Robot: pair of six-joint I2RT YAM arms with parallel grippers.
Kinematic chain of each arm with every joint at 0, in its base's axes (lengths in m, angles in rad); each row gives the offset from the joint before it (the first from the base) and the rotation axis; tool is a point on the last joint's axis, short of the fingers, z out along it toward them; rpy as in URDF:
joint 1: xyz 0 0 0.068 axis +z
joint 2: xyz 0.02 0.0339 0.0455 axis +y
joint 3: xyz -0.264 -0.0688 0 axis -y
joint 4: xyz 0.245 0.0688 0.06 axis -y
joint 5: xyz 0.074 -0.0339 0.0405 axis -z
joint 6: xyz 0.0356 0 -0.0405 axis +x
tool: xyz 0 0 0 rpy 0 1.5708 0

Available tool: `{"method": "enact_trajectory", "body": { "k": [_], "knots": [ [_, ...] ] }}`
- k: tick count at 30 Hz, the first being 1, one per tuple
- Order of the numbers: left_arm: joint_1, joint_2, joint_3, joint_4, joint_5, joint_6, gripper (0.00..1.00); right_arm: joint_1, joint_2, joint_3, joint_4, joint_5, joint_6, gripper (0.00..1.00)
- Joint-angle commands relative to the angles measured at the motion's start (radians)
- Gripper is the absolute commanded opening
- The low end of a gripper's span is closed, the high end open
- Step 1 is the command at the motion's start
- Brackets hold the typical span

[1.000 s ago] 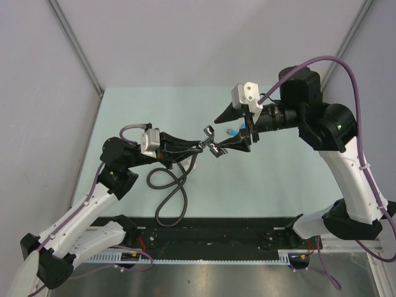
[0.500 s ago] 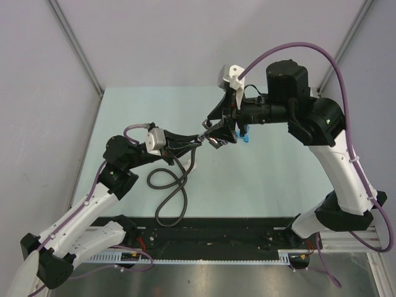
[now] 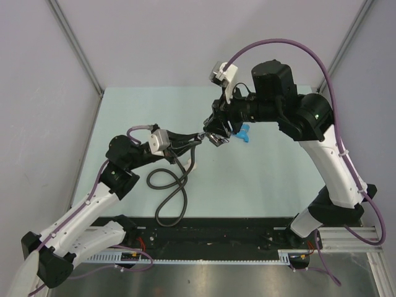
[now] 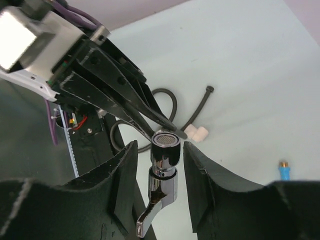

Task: Install the water faucets

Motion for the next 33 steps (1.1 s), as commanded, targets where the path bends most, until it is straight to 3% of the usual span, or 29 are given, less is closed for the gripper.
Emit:
{"method": "enact_trajectory", "body": {
  "k": [1,5,14,17,20,23,33],
  "knots": [
    [-0.006,-0.003,0.011,0.099,-0.03,0.079,0.0,0.01,0.014,0.017,-0.058,0.104,0.062,0.46],
    [-0.008,-0.003,-0.003,0.115,-0.041,0.073,0.0,0.005,-0.008,-0.009,-0.037,0.156,0.082,0.47],
    [-0.028,0.016,-0.003,0.128,-0.055,0.082,0.0,0.01,0.003,-0.042,-0.023,0.081,0.113,0.41],
    [-0.043,0.023,-0.002,0.13,-0.076,0.097,0.0,0.01,0.009,-0.051,-0.018,0.072,0.127,0.35],
    [-0.06,0.026,-0.005,0.13,-0.102,0.12,0.0,0.01,0.012,-0.065,-0.009,0.073,0.137,0.15],
    [-0.081,0.029,-0.012,0.128,-0.172,0.154,0.0,0.01,0.014,-0.078,0.008,0.095,0.196,0.0],
    [-0.244,0.043,-0.034,0.162,-0.562,0.364,0.0,-0.007,0.007,-0.176,0.037,0.306,0.453,0.0]
  ]
}}
